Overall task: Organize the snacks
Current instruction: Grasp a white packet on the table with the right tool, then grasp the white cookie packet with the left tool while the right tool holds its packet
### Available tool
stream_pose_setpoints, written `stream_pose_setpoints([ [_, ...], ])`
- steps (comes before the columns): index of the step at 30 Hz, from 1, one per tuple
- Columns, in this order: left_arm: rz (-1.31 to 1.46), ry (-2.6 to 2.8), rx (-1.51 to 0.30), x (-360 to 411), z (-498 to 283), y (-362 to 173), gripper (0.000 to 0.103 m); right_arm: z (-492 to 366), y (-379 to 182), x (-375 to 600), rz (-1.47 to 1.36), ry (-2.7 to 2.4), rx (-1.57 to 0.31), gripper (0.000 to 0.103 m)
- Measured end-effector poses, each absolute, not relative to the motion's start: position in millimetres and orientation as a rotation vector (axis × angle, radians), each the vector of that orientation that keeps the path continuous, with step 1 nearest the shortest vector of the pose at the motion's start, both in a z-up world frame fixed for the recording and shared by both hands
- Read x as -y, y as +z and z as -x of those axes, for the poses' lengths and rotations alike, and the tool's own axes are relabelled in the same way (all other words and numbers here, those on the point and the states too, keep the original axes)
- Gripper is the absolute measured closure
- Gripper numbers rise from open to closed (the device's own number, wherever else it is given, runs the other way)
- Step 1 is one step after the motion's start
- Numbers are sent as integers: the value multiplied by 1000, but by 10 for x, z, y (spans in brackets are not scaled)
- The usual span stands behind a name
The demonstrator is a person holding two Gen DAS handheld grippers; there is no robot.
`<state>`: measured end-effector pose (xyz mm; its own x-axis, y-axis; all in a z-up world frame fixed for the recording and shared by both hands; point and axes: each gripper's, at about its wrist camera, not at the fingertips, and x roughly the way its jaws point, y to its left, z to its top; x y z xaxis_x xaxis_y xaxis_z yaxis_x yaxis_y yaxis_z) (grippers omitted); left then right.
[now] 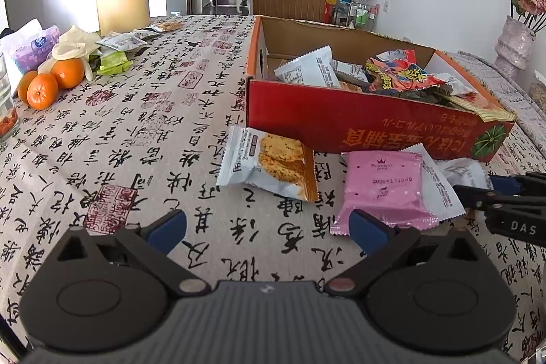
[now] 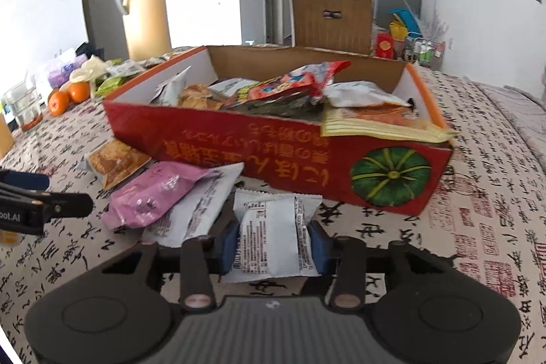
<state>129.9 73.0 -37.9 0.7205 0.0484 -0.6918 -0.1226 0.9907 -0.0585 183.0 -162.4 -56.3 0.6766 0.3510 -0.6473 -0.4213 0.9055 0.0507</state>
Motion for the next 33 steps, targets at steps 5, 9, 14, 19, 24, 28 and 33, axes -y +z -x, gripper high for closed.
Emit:
stream_pose_setpoints([
  [5, 101, 97, -761, -728, -1316, -375, 0, -1808, -511, 1744, 85, 398, -680, 61],
  [9, 99, 104, -760, -731, -1342, -370, 0, -1787, -479, 1842, 65, 362, -662, 61],
  [14, 91, 117, -750, -740, -1402, -327, 0, -1764, -483, 1976, 33, 319, -653, 61],
  [19, 69, 132, -747, -738, -1490, -304, 0, -1740, -494, 2116, 5, 280, -649, 61],
  [24, 53, 146, -753, -716, -1600, -317, 0, -1725, -519, 2218, -17, 252, -651, 61],
  [28, 29, 165, -761, -679, -1704, -333, 0, -1710, -526, 2269, -25, 241, -650, 61],
  [33, -4, 183, -771, -627, -1829, -356, 0, -1698, -528, 2306, -32, 234, -649, 61],
])
